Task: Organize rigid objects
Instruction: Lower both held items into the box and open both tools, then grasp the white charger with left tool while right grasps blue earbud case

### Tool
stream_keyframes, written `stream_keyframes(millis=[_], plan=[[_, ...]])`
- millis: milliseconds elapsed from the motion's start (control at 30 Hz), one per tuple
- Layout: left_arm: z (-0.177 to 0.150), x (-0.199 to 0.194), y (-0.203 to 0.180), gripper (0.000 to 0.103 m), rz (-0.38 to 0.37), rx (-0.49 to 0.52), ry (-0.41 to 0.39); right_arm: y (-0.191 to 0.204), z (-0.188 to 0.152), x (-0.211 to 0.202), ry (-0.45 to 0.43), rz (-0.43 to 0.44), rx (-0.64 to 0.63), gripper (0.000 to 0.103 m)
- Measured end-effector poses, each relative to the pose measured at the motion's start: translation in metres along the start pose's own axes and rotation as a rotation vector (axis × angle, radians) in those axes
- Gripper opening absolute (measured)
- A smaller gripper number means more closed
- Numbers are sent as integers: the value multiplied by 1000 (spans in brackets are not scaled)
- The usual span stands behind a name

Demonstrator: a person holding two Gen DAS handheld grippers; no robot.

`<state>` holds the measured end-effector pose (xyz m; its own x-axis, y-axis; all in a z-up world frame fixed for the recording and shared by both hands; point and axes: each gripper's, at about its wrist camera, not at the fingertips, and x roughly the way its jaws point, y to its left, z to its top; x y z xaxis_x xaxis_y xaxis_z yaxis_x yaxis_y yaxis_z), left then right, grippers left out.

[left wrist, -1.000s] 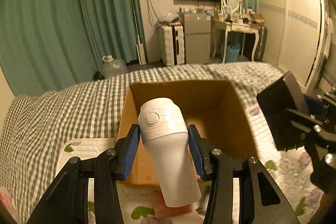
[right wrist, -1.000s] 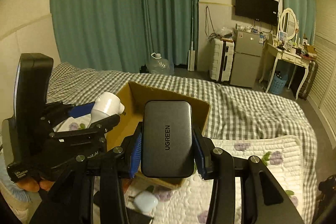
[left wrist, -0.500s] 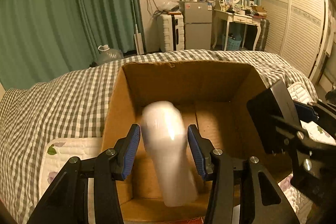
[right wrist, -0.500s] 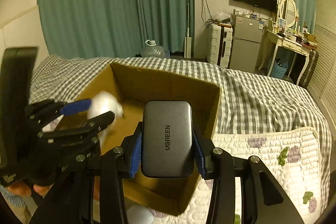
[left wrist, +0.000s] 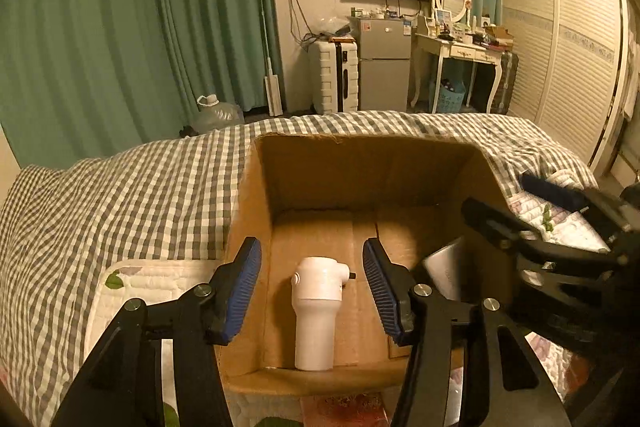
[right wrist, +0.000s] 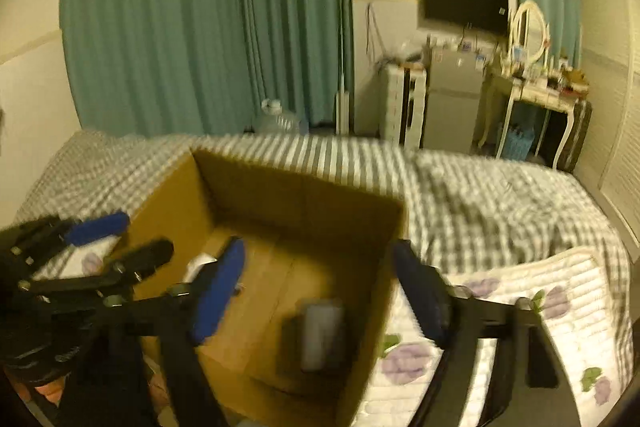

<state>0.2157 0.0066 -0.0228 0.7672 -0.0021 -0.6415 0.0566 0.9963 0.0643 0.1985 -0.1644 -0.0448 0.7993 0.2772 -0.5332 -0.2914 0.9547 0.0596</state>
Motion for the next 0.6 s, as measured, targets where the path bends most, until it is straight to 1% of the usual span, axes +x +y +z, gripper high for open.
stream_keyframes(millis=[167, 233, 300, 400, 467, 500, 600], plan=[[-4, -30, 1, 56, -4, -34, -21, -2, -3, -35, -14, 9, -9, 78], [-8, -48, 0, 61, -8, -47, -31, -2, -8, -54, -14, 15, -7, 78], [-14, -66, 1, 61, -15, -64, -46, -1, -12, -72, -16, 14, -12, 78], [-33, -91, 3, 63, -7, -87, -62, 3, -24, -97, -14, 28, -19, 78], [-47, -100, 2, 63, 12, -83, -53, 8, -38, -108, 3, 27, -33, 78], [-56, -103, 1, 63, 29, -76, -44, 10, -44, -110, 11, 27, -37, 78], [-79, -105, 1, 63, 41, -74, -23, 16, -71, -108, 72, 30, -63, 78]])
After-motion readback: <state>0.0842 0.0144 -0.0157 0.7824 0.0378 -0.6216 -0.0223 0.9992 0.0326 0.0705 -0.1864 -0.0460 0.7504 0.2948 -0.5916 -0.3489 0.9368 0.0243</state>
